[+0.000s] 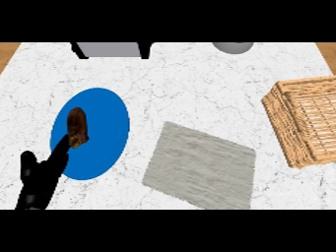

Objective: Pick the squash from the placemat and place it in the basket

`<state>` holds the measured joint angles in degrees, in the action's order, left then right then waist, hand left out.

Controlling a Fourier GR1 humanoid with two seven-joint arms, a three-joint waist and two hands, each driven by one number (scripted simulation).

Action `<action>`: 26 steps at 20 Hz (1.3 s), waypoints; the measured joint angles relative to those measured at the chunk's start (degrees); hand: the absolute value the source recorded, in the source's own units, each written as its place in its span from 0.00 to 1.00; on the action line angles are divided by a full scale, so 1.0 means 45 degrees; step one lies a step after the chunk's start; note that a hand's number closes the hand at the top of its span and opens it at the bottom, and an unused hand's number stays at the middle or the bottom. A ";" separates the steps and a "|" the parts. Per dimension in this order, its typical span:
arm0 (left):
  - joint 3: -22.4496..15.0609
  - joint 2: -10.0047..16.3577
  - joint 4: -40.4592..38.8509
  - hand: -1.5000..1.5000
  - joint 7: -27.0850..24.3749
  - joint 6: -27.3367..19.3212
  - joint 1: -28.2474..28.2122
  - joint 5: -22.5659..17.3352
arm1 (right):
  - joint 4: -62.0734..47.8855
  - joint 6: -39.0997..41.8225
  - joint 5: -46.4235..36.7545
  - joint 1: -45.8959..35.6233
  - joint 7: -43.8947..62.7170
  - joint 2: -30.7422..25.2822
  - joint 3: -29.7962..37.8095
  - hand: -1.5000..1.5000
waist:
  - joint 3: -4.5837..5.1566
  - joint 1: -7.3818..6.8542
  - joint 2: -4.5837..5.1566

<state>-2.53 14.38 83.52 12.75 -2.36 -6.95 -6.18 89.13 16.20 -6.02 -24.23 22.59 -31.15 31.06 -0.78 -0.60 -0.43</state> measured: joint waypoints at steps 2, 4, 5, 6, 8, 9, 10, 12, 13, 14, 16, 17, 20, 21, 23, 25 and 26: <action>-0.0049 -0.0072 0.0089 0.50 0.0062 -0.0029 -0.0021 0.0095 | -0.0598 -0.0056 -0.0029 -0.0131 -0.0375 -0.0029 -0.0053 1.00 | 0.0004 -0.0004 -0.0004; 0.0051 -0.0041 0.0063 0.50 0.0102 0.0036 -0.0016 0.0079 | -0.1205 -0.0035 -0.0028 0.0031 -0.1097 -0.0101 0.0071 1.00 | 0.0010 0.0010 -0.0003; 0.0056 -0.0028 0.0078 0.50 0.0098 0.0072 -0.0009 0.0077 | -0.1373 -0.0301 -0.0545 0.0173 -0.1241 -0.0239 -0.0016 1.00 | 0.0012 -0.0005 0.0019; 0.0067 -0.0047 0.0125 0.50 0.0101 0.0077 -0.0016 0.0058 | -0.1564 -0.0673 -0.1061 0.0275 -0.1366 -0.0308 -0.0088 1.00 | 0.0021 -0.0028 0.0036; 0.0046 -0.0088 0.0114 0.50 0.0101 0.0047 0.0006 0.0134 | -0.2140 -0.1013 -0.1810 0.0400 -0.1885 -0.0614 -0.0249 1.00 | 0.0018 -0.0045 0.0048; 0.0055 -0.0098 0.0128 0.50 0.0091 0.0035 0.0001 0.0160 | -0.2441 -0.1057 -0.2088 0.0396 -0.2136 -0.0797 -0.0363 1.00 | 0.0022 -0.0052 0.0049; 0.0086 -0.0096 0.0204 0.50 0.0099 0.0034 -0.0046 0.0149 | -0.2790 -0.1055 -0.2280 0.0560 -0.2608 -0.0985 -0.0371 0.00 | 0.0033 -0.0048 0.0053; 0.0054 -0.0093 0.0226 0.50 0.0238 0.0052 -0.0012 0.0218 | -0.3452 -0.1224 -0.2751 0.0563 -0.3393 -0.1203 -0.0606 0.00 | 0.0038 -0.0053 0.0057; 0.0090 -0.0102 0.0219 0.50 0.0201 0.0064 -0.0029 0.0218 | -0.3734 -0.1333 -0.2920 0.0618 -0.3828 -0.1282 -0.0656 0.00 | 0.0041 -0.0044 0.0052; 0.0051 -0.0193 0.0274 0.50 0.0291 -0.0053 -0.0033 0.0305 | -0.3999 -0.1384 -0.3019 0.0649 -0.4215 -0.1401 -0.0658 0.00 | 0.0041 -0.0032 0.0047; 0.0120 -0.0180 0.0302 0.50 0.0506 0.0006 0.0008 0.0264 | -0.4719 -0.1364 -0.3039 0.0433 -0.4914 -0.1766 -0.0554 0.00 | 0.0047 -0.0024 0.0046; 0.0084 -0.0251 0.0332 0.50 0.0476 -0.0082 -0.0023 0.0378 | -0.4997 -0.1414 -0.3036 0.0444 -0.5220 -0.1856 -0.0473 0.00 | 0.0051 -0.0013 0.0036; 0.0157 -0.0257 0.0363 0.50 0.0320 0.0042 -0.0114 0.0370 | -0.5675 -0.1264 -0.2761 0.0169 -0.5721 -0.2321 -0.0110 0.00 | 0.0053 0.0010 0.0023; 0.0210 -0.0227 0.0262 0.50 0.0322 0.0129 -0.0073 0.0336 | -0.5762 -0.1223 -0.2611 -0.0033 -0.5627 -0.2407 0.0003 0.00 | 0.0046 0.0022 0.0012; 0.0258 -0.0265 0.0159 0.50 0.0160 0.0181 -0.0073 0.0350 | -0.6201 -0.1098 -0.2286 -0.0187 -0.5783 -0.2682 0.0378 0.00 | 0.0034 0.0034 -0.0009; 0.0302 -0.0293 0.0232 0.50 0.0127 0.0212 -0.0137 0.0316 | -0.6641 -0.1044 -0.1949 -0.0171 -0.5918 -0.2883 0.0828 0.00 | 0.0046 0.0055 -0.0007; 0.0322 -0.0292 0.0251 0.50 0.0137 0.0235 -0.0151 0.0311 | -0.6804 -0.1033 -0.1767 -0.0233 -0.5868 -0.2960 0.1029 0.00 | 0.0049 0.0063 -0.0005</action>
<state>-1.09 13.07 84.65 13.36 -1.30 -7.63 -4.78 58.51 11.55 -13.97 -25.28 -3.82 -44.48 35.69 -0.56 -0.32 -0.45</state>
